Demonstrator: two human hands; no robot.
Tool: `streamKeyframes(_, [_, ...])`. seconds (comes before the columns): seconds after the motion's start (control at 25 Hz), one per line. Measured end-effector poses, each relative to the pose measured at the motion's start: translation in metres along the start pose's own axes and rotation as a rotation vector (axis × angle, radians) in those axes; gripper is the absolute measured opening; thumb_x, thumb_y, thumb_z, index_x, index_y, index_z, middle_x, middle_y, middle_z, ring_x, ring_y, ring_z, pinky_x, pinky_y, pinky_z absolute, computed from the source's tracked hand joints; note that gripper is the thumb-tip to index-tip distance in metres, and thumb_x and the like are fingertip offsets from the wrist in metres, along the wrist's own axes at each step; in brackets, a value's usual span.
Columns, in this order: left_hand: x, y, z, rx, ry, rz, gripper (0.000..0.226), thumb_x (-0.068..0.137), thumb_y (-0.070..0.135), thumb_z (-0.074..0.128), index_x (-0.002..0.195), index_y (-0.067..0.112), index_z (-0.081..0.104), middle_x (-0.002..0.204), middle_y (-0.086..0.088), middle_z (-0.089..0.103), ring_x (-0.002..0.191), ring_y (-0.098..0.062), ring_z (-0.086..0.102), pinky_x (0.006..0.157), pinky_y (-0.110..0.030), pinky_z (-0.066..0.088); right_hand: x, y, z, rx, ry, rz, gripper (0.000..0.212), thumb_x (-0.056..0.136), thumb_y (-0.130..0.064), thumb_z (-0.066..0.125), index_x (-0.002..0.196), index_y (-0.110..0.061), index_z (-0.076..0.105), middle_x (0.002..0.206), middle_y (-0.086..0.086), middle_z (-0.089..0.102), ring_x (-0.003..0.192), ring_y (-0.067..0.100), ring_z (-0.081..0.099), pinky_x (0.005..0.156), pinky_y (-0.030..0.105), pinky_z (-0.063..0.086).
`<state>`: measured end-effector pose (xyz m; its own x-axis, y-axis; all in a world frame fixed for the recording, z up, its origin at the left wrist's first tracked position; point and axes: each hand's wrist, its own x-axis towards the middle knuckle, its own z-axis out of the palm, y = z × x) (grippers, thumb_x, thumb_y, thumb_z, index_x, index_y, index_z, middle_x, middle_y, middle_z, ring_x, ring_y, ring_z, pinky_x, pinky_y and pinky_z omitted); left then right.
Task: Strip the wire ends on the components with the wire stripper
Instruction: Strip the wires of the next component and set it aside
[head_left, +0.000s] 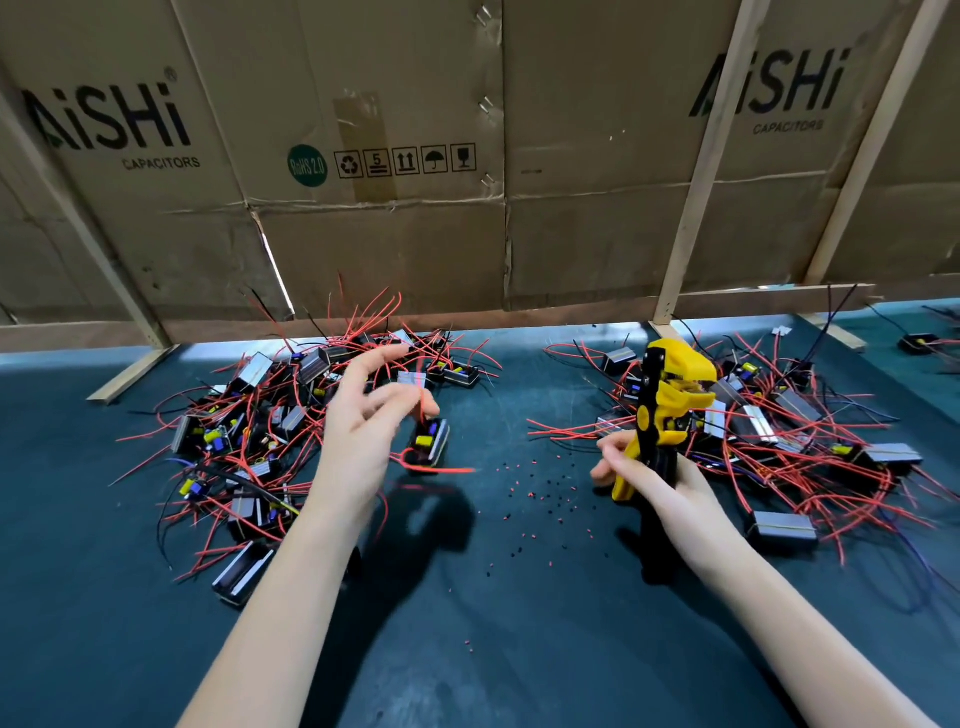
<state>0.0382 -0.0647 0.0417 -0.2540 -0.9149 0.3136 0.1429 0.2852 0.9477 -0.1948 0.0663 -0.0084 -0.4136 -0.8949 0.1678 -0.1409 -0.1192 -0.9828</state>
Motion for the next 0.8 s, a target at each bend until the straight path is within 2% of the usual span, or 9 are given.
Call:
streamKeyframes(0.08, [-0.003,-0.002,0.005,0.021,-0.192,-0.172,0.034,0.093,-0.001,0.054,0.125,0.011,0.053,0.071,-0.005,0.069,0.062,-0.008,0.059,0.063,-0.018,0.044,0.0,0.002,0.001,-0.042,-0.036,-0.023,0.036,0.075,-0.046,0.07,0.085,-0.012,0.064,0.083,0.013,0.068,0.084,0.029,0.064,0.082,0.04,0.048])
streamKeyframes(0.12, [-0.006,-0.003,0.007,0.101,-0.305,-0.239,0.031,0.093,0.001,0.056,0.122,0.01,0.055,0.072,-0.005,0.071,0.066,-0.01,0.06,0.066,-0.023,0.042,0.0,0.003,0.001,-0.068,-0.026,-0.061,0.04,0.076,-0.044,0.069,0.082,-0.006,0.061,0.078,0.017,0.064,0.081,0.035,0.059,0.081,0.044,0.046])
streamKeyframes(0.16, [-0.008,-0.005,0.009,0.175,-0.413,-0.293,0.023,0.093,0.004,0.057,0.116,0.009,0.06,0.074,-0.005,0.072,0.07,-0.012,0.061,0.066,-0.025,0.039,-0.001,0.003,0.001,-0.124,-0.001,-0.104,0.044,0.077,-0.045,0.069,0.079,-0.003,0.057,0.073,0.018,0.059,0.075,0.035,0.055,0.077,0.042,0.045])
streamKeyframes(0.24, [-0.013,-0.008,0.013,0.243,-0.548,-0.351,0.009,0.093,0.01,0.061,0.099,0.007,0.067,0.076,-0.007,0.074,0.071,-0.011,0.06,0.063,-0.021,0.038,-0.002,0.003,0.0,-0.337,0.082,-0.169,0.051,0.079,-0.055,0.071,0.072,-0.008,0.053,0.066,0.011,0.052,0.061,0.018,0.045,0.066,0.034,0.039])
streamKeyframes(0.32, [-0.016,-0.008,0.016,0.241,-0.565,-0.356,0.008,0.092,0.013,0.064,0.087,0.008,0.068,0.072,-0.008,0.073,0.063,-0.008,0.058,0.057,-0.015,0.038,-0.001,0.002,-0.004,-0.561,0.188,-0.239,0.045,0.076,-0.056,0.074,0.066,-0.021,0.048,0.058,-0.005,0.049,0.056,0.008,0.042,0.057,0.025,0.033])
streamKeyframes(0.4, [-0.017,-0.007,0.018,0.221,-0.551,-0.337,0.009,0.09,0.014,0.067,0.083,0.009,0.068,0.068,-0.007,0.072,0.059,-0.009,0.057,0.056,-0.011,0.039,-0.001,0.001,-0.006,-0.806,0.279,-0.317,0.042,0.073,-0.048,0.079,0.066,-0.025,0.044,0.057,-0.011,0.05,0.058,0.009,0.047,0.059,0.03,0.034])
streamKeyframes(0.52, [-0.017,-0.005,0.017,0.217,-0.545,-0.278,0.01,0.089,0.014,0.069,0.08,0.014,0.073,0.067,-0.005,0.07,0.058,-0.008,0.056,0.058,-0.009,0.041,0.002,0.006,-0.009,-1.111,0.361,-0.356,0.047,0.07,-0.052,0.078,0.072,-0.019,0.045,0.067,-0.004,0.054,0.072,0.029,0.057,0.067,0.039,0.036])
streamKeyframes(0.64, [-0.016,-0.004,0.016,0.19,-0.54,-0.269,0.012,0.088,0.008,0.069,0.079,0.014,0.073,0.067,-0.005,0.07,0.056,-0.008,0.054,0.057,-0.012,0.043,0.004,0.01,-0.012,-1.216,0.412,-0.303,0.049,0.068,-0.057,0.076,0.076,-0.016,0.05,0.071,0.001,0.058,0.075,0.031,0.059,0.069,0.039,0.034])
streamKeyframes(0.8, [-0.018,-0.006,0.019,0.172,-0.528,-0.27,0.008,0.087,0.001,0.068,0.088,0.008,0.071,0.07,-0.008,0.072,0.055,-0.006,0.057,0.056,-0.018,0.048,0.005,0.011,-0.012,-1.253,0.461,-0.31,0.051,0.065,-0.056,0.078,0.077,-0.013,0.053,0.07,0.003,0.058,0.072,0.032,0.058,0.068,0.039,0.034])
